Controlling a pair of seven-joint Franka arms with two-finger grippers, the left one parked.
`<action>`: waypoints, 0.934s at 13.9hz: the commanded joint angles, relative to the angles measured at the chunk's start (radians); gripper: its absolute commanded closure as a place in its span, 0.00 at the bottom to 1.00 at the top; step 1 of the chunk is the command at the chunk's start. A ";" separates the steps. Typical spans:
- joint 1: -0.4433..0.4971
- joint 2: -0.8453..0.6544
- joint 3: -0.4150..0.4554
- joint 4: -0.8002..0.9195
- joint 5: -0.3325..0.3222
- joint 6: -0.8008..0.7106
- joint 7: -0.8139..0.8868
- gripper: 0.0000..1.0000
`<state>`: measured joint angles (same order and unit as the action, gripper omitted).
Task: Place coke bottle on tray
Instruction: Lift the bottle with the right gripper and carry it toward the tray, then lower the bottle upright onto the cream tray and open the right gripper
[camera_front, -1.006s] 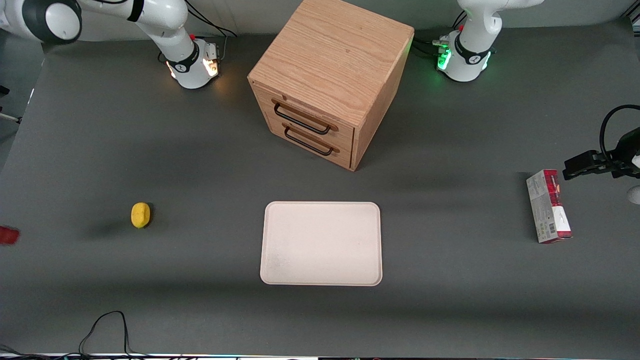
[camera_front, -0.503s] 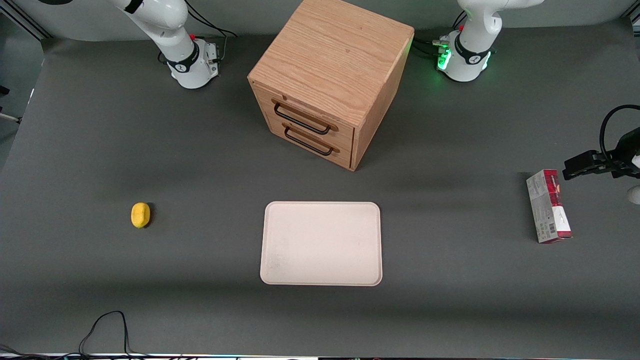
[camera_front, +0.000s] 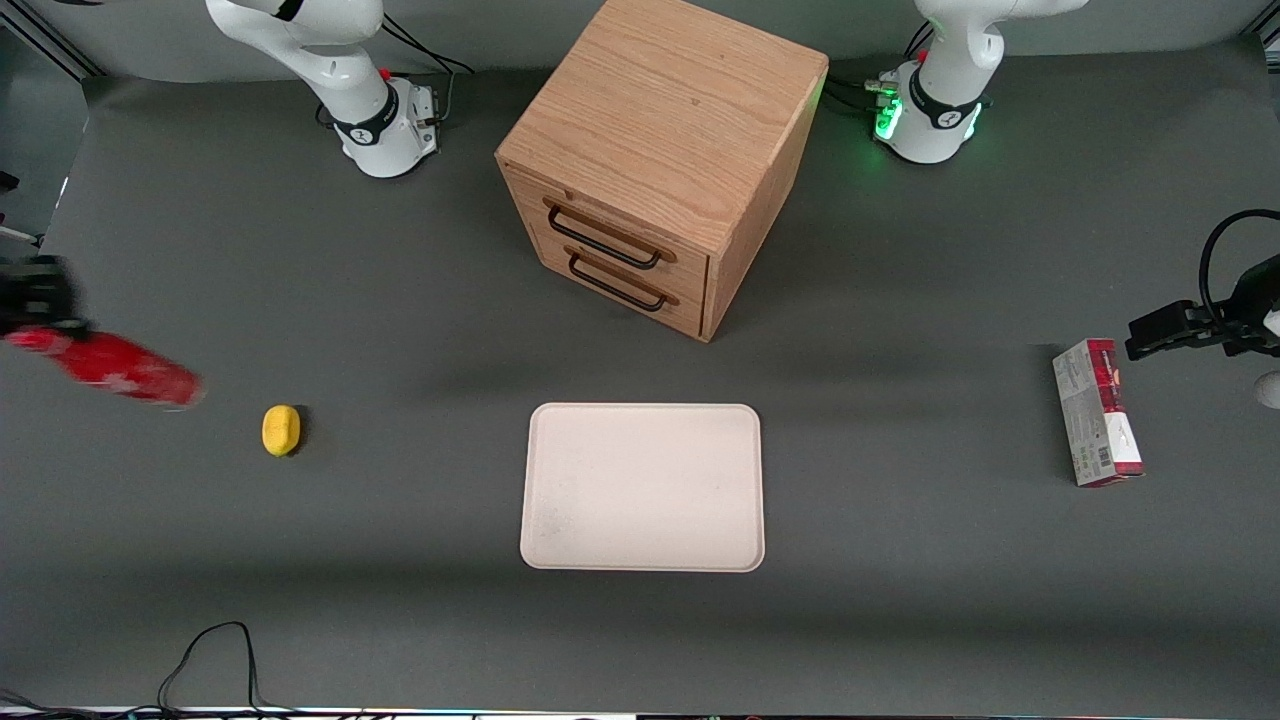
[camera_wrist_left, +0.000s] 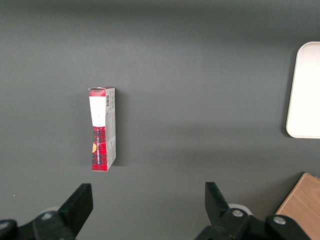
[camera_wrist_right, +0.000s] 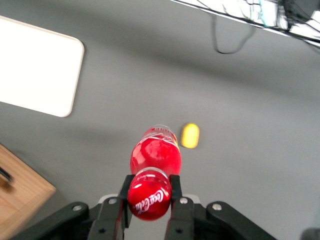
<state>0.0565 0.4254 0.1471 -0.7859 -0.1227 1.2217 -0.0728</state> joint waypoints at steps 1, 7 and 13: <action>0.162 0.032 -0.012 -0.010 -0.006 0.089 0.219 1.00; 0.416 0.116 -0.014 -0.012 -0.020 0.261 0.548 1.00; 0.442 0.222 -0.024 -0.022 -0.031 0.353 0.601 1.00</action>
<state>0.5063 0.5949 0.1333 -0.8199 -0.1260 1.5246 0.5076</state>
